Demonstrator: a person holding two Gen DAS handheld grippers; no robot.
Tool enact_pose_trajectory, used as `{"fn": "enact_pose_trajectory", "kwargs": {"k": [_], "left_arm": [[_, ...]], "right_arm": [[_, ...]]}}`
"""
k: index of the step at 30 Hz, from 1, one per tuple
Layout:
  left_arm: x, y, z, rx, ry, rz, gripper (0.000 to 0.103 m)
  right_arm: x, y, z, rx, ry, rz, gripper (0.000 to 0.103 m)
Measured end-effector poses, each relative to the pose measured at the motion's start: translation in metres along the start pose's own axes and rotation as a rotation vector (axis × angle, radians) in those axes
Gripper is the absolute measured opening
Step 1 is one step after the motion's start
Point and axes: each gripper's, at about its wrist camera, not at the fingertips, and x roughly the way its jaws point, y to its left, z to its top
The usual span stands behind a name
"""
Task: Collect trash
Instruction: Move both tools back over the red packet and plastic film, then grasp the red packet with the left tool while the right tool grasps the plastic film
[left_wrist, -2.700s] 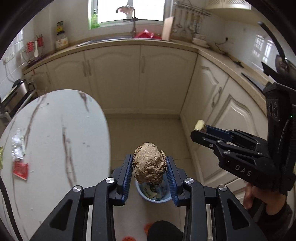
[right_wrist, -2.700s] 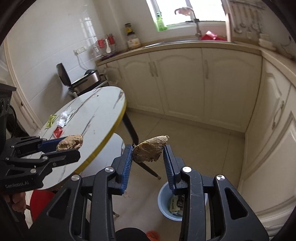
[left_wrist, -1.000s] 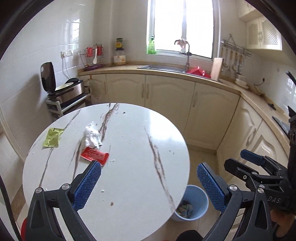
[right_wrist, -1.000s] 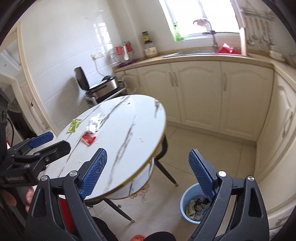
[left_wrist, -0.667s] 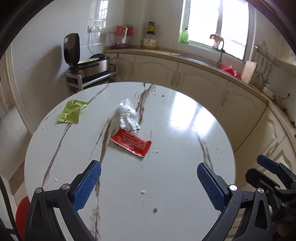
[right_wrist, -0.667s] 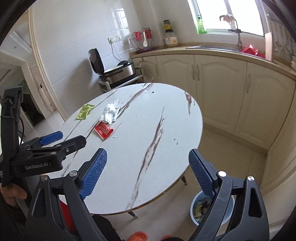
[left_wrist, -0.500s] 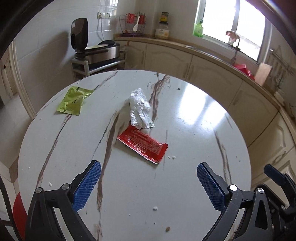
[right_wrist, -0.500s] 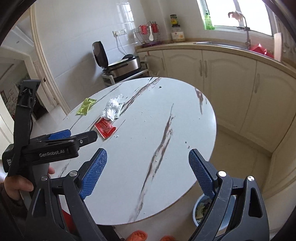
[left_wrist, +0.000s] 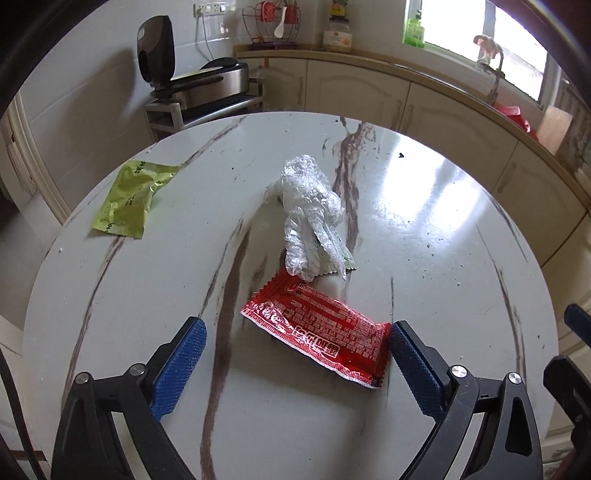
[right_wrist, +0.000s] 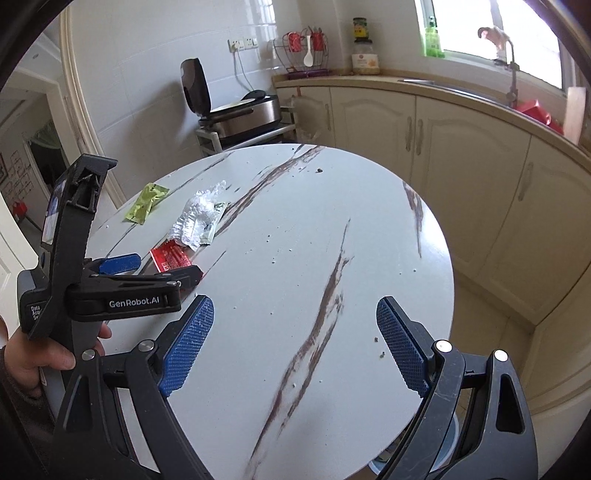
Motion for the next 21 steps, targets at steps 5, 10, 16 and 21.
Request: {"fn": "enact_pose_trajectory", "kwargs": {"k": [5, 10, 16, 21], "left_arm": [[0.008, 0.014, 0.003, 0.044, -0.029, -0.034, 0.060], [0.009, 0.041, 0.003, 0.039, -0.032, -0.088, 0.024], [0.009, 0.084, -0.001, 0.000, -0.020, -0.184, 0.012], [0.003, 0.119, -0.010, -0.025, -0.016, -0.215, 0.012]], "right_arm": [[0.009, 0.010, 0.009, -0.014, 0.010, 0.006, 0.089], [0.020, 0.025, 0.023, -0.048, 0.025, -0.010, 0.089], [0.038, 0.049, 0.040, -0.068, 0.055, 0.046, 0.089], [0.067, 0.068, 0.058, -0.061, 0.092, 0.088, 0.089]]}}
